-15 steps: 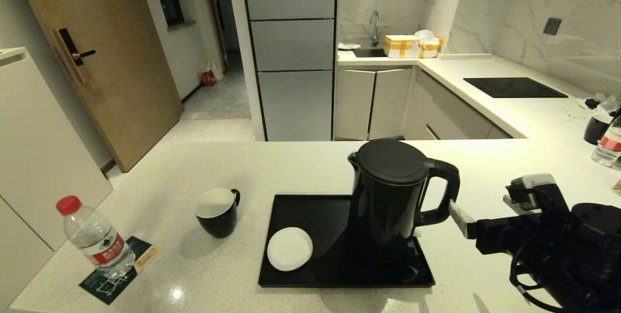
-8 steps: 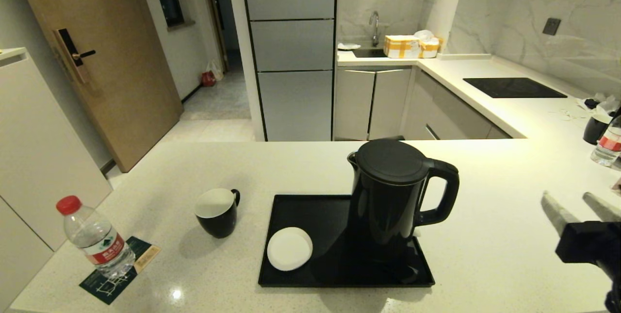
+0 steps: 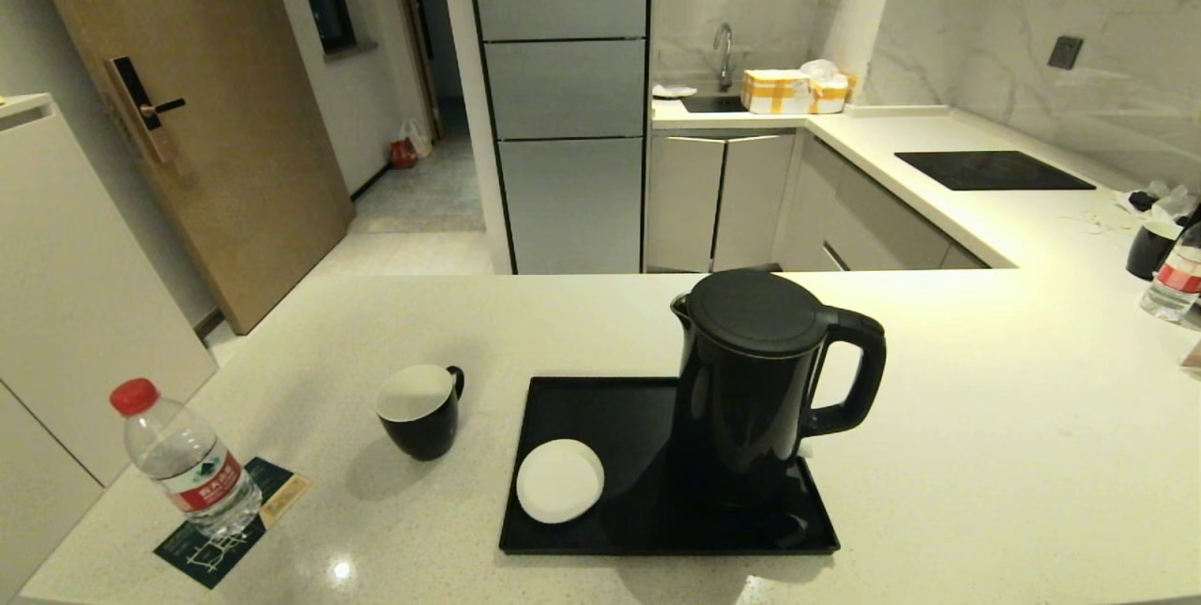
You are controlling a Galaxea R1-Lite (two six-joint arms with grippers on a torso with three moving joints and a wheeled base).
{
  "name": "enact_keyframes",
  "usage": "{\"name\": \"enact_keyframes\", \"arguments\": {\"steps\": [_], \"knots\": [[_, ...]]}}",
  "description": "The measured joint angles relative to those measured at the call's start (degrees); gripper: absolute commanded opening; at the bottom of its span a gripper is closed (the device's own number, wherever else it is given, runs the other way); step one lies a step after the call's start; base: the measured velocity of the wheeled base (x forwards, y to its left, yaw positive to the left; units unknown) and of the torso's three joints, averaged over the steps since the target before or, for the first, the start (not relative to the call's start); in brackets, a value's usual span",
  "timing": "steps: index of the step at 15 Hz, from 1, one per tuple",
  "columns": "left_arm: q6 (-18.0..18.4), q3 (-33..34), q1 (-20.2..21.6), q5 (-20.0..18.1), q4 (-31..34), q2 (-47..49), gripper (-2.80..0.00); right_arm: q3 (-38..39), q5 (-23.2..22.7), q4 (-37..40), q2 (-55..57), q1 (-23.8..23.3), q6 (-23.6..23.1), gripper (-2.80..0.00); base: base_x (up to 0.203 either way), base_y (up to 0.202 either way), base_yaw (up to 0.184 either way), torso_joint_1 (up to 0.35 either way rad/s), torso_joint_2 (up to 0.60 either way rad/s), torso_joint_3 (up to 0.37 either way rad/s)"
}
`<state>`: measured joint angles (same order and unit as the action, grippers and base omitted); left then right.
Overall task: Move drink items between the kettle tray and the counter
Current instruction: Return the bottled water to its original position
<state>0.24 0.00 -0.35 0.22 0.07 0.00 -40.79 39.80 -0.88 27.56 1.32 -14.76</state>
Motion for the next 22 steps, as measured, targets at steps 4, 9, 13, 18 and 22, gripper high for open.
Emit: {"name": "enact_keyframes", "arguments": {"steps": [4, 9, 13, 18, 22], "knots": [[-0.02, 0.00, 0.02, 0.03, 0.03, 0.00, -2.80, -9.60, -4.95, 30.69, -11.90, -0.50, 4.48, -2.80, 0.000, 0.000, 0.000, 0.000, 0.00, 0.000], [0.00, 0.00, 0.00, 0.00, 0.00, 0.00, -2.80, 7.18, -25.40, 20.77, -24.95, -0.77, 9.03, -2.80, 0.000, 0.000, 0.000, 0.000, 0.00, 0.000], [0.03, 0.00, 0.00, 0.00, 0.02, 0.00, -2.80, 30.25, -36.22, -1.33, -27.29, -0.99, 10.27, -2.80, 0.000, 0.000, 0.000, 0.000, 0.00, 0.000], [0.03, 0.00, 0.00, 0.00, 0.02, 0.00, -2.80, 40.41, -40.32, 1.52, -27.59, -1.07, 11.82, -2.80, 0.000, 0.000, 0.000, 0.000, 0.00, 0.000], [0.00, 0.00, 0.02, 0.03, 0.02, 0.00, -2.80, 40.79, -39.98, 1.51, -27.59, -1.07, 13.77, -2.80, 0.000, 0.000, 0.000, 0.000, 0.00, 0.000]]}}
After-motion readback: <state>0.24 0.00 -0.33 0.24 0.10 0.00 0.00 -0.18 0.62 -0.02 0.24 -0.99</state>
